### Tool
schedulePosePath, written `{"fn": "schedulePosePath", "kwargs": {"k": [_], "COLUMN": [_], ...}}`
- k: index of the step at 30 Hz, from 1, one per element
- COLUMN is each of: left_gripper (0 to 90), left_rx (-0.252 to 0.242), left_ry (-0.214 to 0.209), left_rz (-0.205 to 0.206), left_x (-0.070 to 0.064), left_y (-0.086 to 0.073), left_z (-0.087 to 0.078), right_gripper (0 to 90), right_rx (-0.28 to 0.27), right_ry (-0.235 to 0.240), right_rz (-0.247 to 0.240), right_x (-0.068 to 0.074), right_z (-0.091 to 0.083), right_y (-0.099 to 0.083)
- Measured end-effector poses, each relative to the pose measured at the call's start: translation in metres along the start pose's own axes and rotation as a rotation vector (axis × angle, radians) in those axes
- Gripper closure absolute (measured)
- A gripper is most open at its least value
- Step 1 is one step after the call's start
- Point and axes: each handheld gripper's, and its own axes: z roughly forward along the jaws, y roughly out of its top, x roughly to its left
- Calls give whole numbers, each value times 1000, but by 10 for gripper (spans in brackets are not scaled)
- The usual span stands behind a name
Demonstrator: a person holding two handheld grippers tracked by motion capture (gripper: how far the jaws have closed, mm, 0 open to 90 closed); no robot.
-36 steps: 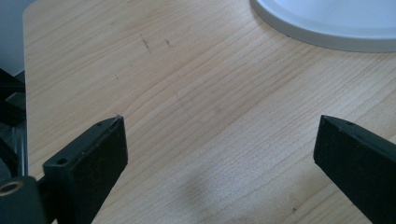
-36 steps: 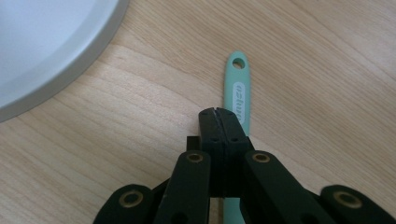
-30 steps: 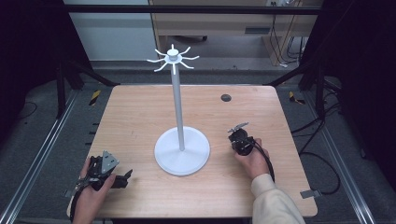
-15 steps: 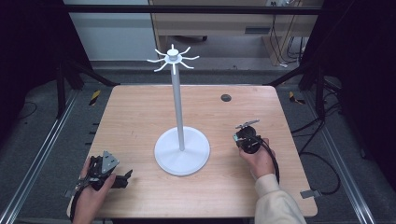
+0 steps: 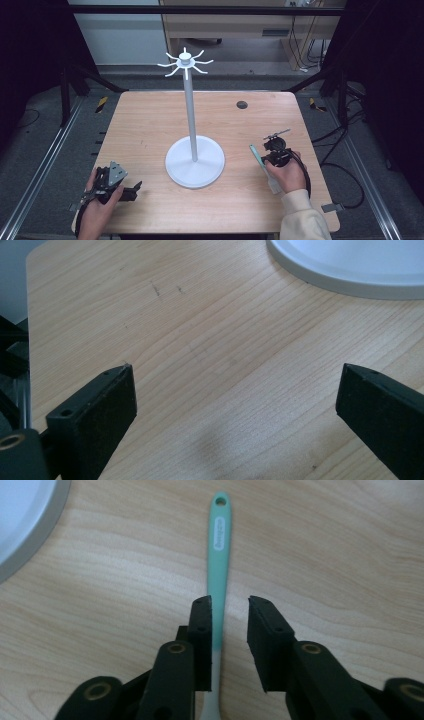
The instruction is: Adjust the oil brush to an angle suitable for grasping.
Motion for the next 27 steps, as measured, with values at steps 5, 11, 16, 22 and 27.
{"fn": "schedulePosePath", "kwargs": {"k": [5,11,16,22,27], "left_gripper": [25,25,25,25,25], "left_rx": [3,-4,-4,0,-1], "left_ry": [-12,-14,-14,-16,-15], "left_rz": [-5,-11,-11,-9,-6], "left_x": [-1,-1,-1,-1,-1], "left_y": [0,0,0,0,0], "left_z": [1,2,2,2,2], "right_gripper": [632,632,646,664,677], "right_rx": [29,66,107,130,146], "right_ry": [24,25,27,32,29], "right_rz": [1,-15,-17,-22,-26], "right_x": [2,3,3,4,5], "right_z": [3,8,12,14,17], "right_y": [0,-2,-3,-4,-3]}}
